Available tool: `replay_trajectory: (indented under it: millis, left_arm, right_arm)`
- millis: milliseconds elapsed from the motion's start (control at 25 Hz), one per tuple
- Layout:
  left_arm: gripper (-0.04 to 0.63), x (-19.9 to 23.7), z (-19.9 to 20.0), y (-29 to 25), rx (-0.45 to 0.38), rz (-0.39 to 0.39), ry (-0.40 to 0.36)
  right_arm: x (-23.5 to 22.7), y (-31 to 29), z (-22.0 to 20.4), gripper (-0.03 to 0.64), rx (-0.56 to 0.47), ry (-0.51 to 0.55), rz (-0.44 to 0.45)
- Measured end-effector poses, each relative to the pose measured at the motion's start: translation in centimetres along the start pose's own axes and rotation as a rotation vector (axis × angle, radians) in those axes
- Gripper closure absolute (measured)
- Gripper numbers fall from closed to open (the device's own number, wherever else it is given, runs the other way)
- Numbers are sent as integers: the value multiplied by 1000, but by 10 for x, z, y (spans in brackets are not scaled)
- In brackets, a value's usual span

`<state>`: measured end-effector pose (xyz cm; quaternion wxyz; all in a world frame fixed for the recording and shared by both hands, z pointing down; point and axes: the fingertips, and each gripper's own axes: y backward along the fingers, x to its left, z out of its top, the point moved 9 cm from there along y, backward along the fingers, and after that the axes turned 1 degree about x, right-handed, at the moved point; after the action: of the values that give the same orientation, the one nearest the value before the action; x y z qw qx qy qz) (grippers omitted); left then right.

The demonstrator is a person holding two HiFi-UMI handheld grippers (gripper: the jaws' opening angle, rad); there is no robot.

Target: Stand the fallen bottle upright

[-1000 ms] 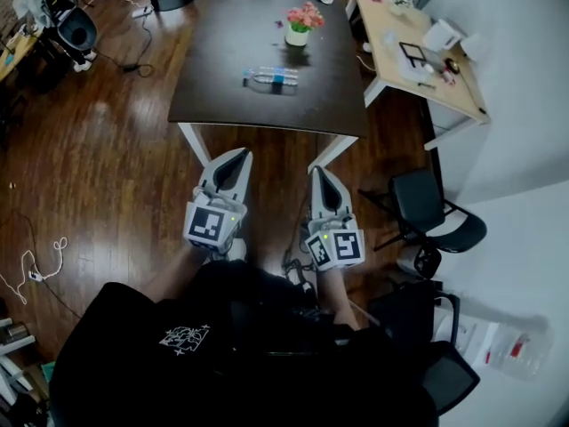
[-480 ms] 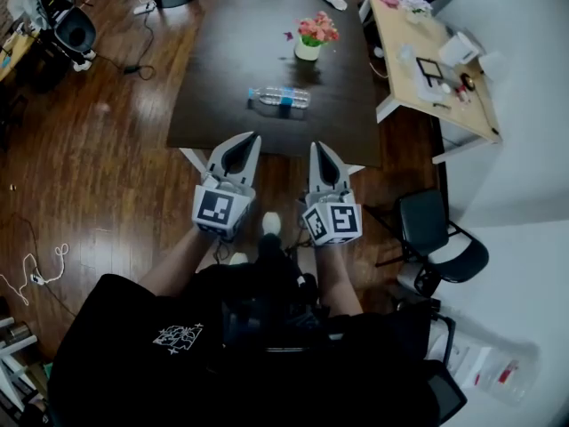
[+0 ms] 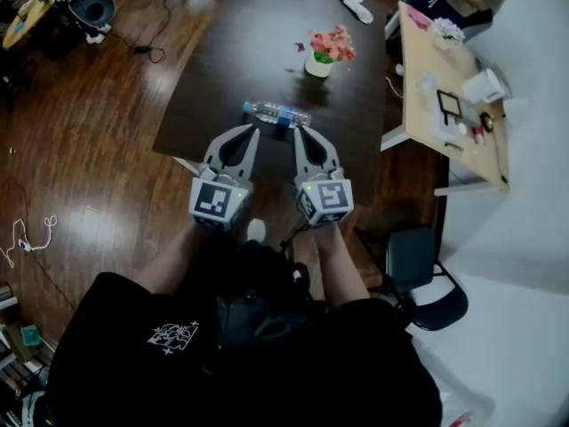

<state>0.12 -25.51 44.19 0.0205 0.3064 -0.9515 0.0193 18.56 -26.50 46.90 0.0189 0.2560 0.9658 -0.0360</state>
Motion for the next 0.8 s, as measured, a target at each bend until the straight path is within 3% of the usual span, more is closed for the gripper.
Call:
replay_trajectory:
  millis: [240,320,600,800]
  left_arm:
    - [600,8,-11,-31,36,57,14]
    - [600,14,-16,-40,54,61,20]
    - [600,32,-22,-60,85,59,4]
    - [600,46,-28,-61,91,62,1]
  right_arm:
    - [-41,-68,-30,601,153,28,137]
    - [-47,-90,-44,598,230,79,180]
    - [-40,-161,-110,374,630,536,501]
    - [-37,-195,-136,293,856,705,632]
